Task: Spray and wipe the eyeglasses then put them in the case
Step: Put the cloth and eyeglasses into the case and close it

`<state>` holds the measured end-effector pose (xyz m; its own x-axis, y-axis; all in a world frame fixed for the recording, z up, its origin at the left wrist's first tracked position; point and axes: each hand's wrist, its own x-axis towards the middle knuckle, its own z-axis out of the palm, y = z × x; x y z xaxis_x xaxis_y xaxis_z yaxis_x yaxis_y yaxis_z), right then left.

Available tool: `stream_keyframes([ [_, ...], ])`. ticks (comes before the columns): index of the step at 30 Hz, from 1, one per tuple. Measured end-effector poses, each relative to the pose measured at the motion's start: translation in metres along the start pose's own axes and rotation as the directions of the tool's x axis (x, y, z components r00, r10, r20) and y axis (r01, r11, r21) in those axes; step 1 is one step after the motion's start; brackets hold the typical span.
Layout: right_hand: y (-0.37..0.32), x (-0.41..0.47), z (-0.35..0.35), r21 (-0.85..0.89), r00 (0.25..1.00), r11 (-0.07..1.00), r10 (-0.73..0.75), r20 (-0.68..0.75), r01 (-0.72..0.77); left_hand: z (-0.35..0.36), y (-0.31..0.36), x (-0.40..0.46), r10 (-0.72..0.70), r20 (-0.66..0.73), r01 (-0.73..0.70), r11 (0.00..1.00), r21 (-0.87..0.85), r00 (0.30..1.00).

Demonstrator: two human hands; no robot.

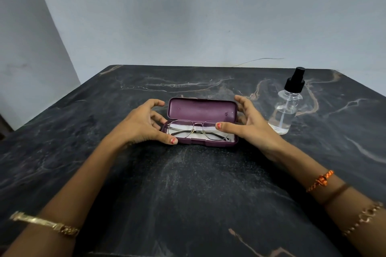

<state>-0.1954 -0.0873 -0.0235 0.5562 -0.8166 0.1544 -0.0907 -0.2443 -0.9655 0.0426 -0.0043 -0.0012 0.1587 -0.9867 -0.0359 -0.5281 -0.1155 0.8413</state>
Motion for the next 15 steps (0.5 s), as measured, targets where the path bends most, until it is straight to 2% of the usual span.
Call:
stream_keyframes([
  [3, -0.001, 0.000, -0.001, -0.043, 0.999, 0.998, -0.039, 0.008, 0.039, -0.001, -0.001, -0.001, 0.005, 0.002, -0.005, 1.000, 0.017, 1.000],
  [8, -0.006, -0.001, -0.005, -0.278, 0.987, 0.948, -0.139, 0.079, 0.155, -0.003, 0.002, 0.002, 0.018, 0.001, -0.018, 0.999, 0.039, 1.000],
  [15, -0.012, -0.005, -0.005, -0.579, 0.945, 0.749, -0.293, 0.144, 0.321, -0.003, 0.002, -0.001, 0.052, 0.013, -0.053, 0.995, 0.090, 0.999],
])
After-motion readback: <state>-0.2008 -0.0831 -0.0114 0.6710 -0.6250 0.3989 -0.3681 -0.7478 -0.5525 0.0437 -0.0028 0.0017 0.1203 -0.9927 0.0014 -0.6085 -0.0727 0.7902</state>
